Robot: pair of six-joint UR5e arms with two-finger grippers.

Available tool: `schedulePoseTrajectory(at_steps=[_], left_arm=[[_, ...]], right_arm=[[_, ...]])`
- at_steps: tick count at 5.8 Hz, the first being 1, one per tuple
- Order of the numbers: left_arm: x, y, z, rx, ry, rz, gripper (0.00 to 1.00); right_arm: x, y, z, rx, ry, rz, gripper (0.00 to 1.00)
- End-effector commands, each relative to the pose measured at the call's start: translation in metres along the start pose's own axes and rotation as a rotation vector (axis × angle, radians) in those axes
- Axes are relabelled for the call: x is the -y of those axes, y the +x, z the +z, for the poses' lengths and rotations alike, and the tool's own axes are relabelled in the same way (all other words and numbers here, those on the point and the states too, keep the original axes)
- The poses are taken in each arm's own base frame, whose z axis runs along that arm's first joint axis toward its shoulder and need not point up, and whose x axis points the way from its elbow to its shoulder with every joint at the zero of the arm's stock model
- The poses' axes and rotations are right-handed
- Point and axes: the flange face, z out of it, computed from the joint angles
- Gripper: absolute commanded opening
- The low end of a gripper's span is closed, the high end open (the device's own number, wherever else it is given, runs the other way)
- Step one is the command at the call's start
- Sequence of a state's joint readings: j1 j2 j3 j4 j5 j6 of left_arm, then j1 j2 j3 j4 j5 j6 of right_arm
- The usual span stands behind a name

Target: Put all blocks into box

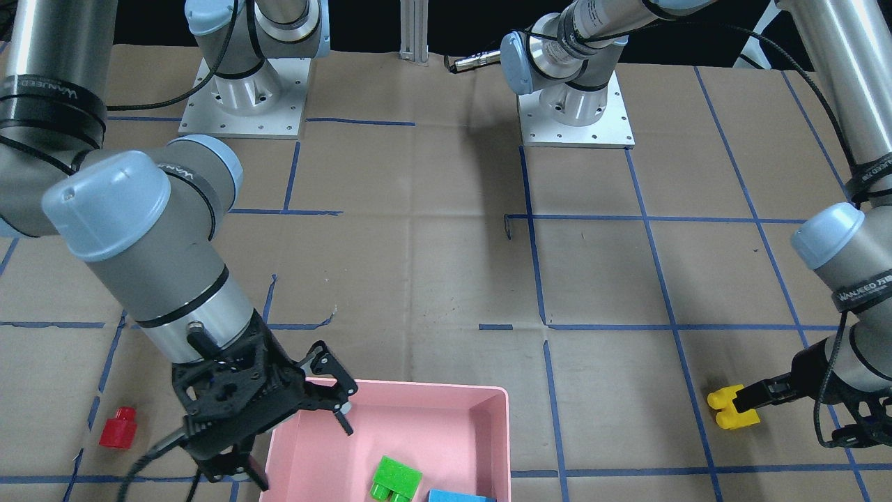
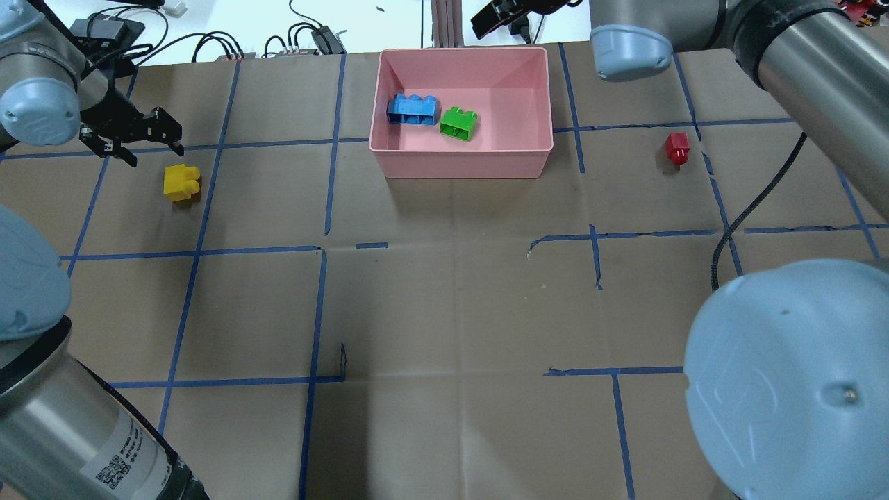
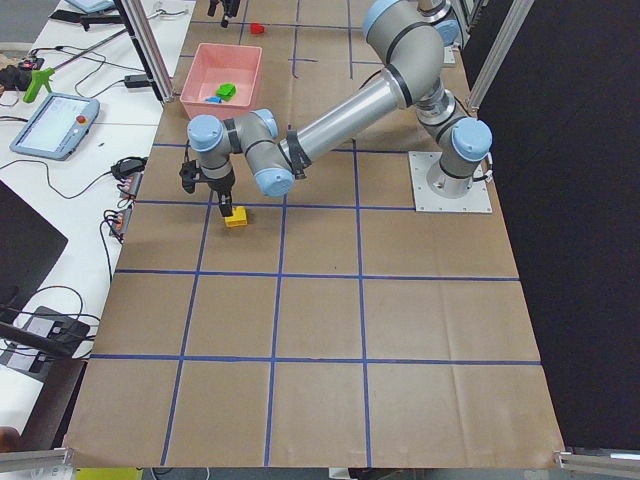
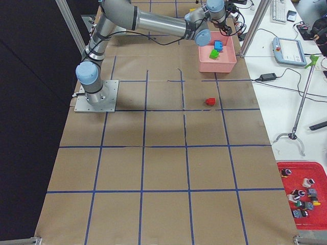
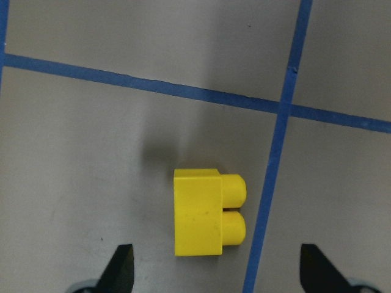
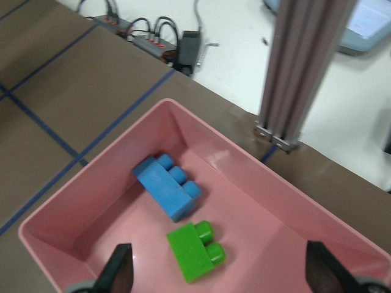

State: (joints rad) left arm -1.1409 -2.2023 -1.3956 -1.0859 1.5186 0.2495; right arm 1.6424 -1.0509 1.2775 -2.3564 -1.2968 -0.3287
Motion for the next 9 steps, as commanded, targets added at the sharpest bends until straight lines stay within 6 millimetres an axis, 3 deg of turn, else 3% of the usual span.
schedulePoseTrajectory(at_steps=[1, 2, 4, 5, 6, 7, 8, 9], left_arm=[[0.003, -0.003, 0.042, 0.006, 0.024, -0.01, 0.95], [0.003, -0.002, 0.057, 0.003, 0.011, -0.009, 0.95], [0.0, 0.002, 0.062, -0.007, 0.002, -0.005, 0.94], [-0.001, 0.001, 0.062, -0.008, 0.001, -0.007, 0.8], [-0.003, 0.0, 0.062, -0.001, -0.004, -0.007, 0.69], [-0.003, 0.0, 0.061, 0.0, -0.004, -0.009, 0.47], [-0.004, 0.0, 0.054, 0.003, -0.002, -0.008, 0.32], [0.001, 0.001, 0.041, 0.004, 0.017, -0.006, 0.26]], right_arm=[[-0.02, 0.054, -0.046, -0.336, -0.153, 0.225, 1.0], [-0.049, 0.108, -0.054, -0.461, -0.271, 0.286, 1.0], [-0.141, 0.176, -0.025, -0.426, -0.504, 0.406, 1.0], [-0.178, 0.204, -0.004, -0.423, -0.538, 0.452, 1.0], [-0.201, 0.213, 0.028, -0.417, -0.548, 0.463, 0.99], [-0.206, 0.218, 0.044, -0.323, -0.523, 0.5, 0.99], [-0.215, 0.224, 0.058, -0.29, -0.529, 0.519, 0.99], [-0.221, 0.231, 0.078, -0.279, -0.546, 0.523, 0.99]])
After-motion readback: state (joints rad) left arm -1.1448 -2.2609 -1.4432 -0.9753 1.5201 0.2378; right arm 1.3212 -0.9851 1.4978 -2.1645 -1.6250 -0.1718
